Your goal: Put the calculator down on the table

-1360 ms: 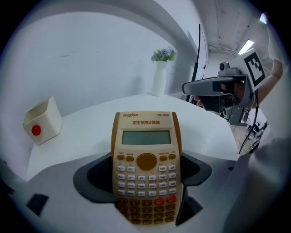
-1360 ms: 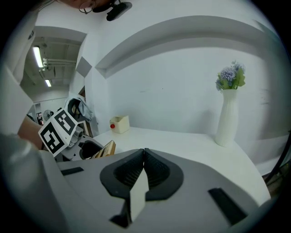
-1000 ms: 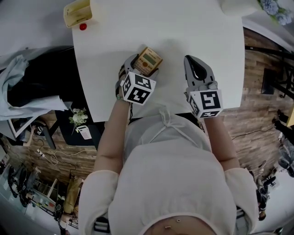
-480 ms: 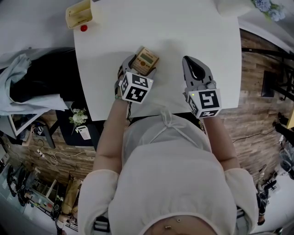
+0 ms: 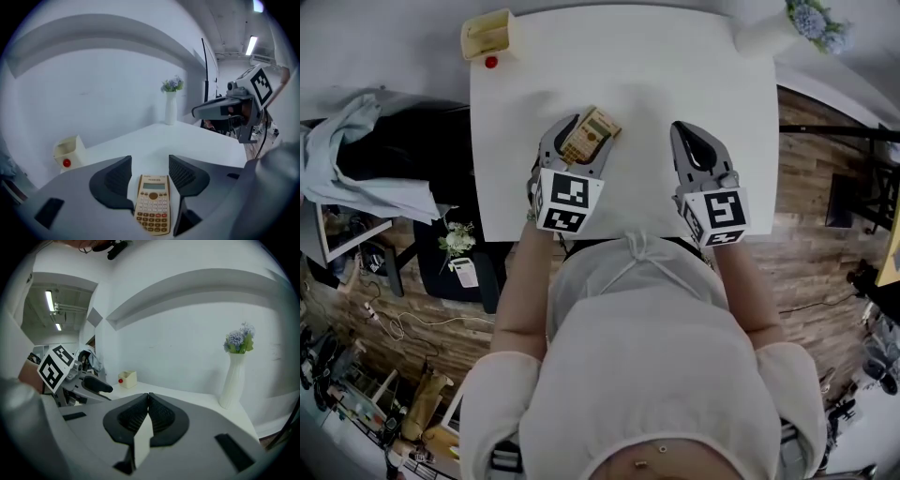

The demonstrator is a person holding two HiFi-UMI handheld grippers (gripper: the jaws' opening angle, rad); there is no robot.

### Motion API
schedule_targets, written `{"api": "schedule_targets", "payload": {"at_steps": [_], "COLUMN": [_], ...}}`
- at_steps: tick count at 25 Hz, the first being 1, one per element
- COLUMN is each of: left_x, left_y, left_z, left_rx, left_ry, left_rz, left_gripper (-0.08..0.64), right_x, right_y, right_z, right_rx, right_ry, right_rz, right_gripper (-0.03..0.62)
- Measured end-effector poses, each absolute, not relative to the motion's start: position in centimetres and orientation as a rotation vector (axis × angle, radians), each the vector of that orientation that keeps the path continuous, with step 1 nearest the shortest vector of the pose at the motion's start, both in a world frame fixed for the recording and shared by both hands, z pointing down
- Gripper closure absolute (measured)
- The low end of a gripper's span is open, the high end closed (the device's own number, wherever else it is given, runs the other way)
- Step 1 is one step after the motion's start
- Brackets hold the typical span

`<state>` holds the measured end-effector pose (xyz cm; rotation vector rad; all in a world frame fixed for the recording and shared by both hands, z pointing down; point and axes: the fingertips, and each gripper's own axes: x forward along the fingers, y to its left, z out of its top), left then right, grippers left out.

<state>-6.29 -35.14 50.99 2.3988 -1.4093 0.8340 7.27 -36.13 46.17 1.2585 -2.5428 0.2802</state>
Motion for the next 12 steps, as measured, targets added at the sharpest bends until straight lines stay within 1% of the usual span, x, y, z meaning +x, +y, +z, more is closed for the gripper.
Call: {"api": "schedule_targets", "payload": {"at_steps": [1,4,6,10,12], "left_x": [-6.4,-6.7,-6.7,-7.2,-8.0], "left_y": [-35.1,-35.1,-35.0,-34.6,-34.4], "left_z": [49.7,46.1,43.8,39.0,37.0], "left_rx": [2.416,2.471,2.509,2.551,2.552], "left_ry": [-1.443,-1.514,-1.548,-1.643,-1.705], "left_rz": [0.803,0.716,0.669,0.524,0.450], "left_gripper": [0.315,0.366,0.421,0.505,0.528], "right_x": [7.2,6.9,6.9,7.3,7.5], "right_y": [-36.1,-36.0,-35.9,-35.6,-35.5], "right_z": [45.6,43.6,42.2,39.5,38.3], "right_rx": [1.257,1.255,1.261,1.268,1.267], "right_ry": [-2.555,-2.604,-2.632,-2.680,-2.710], "right_rz": [0.273,0.250,0.216,0.155,0.121], "right_gripper": [0.588,0.586,0.587,0.588,0.588]}}
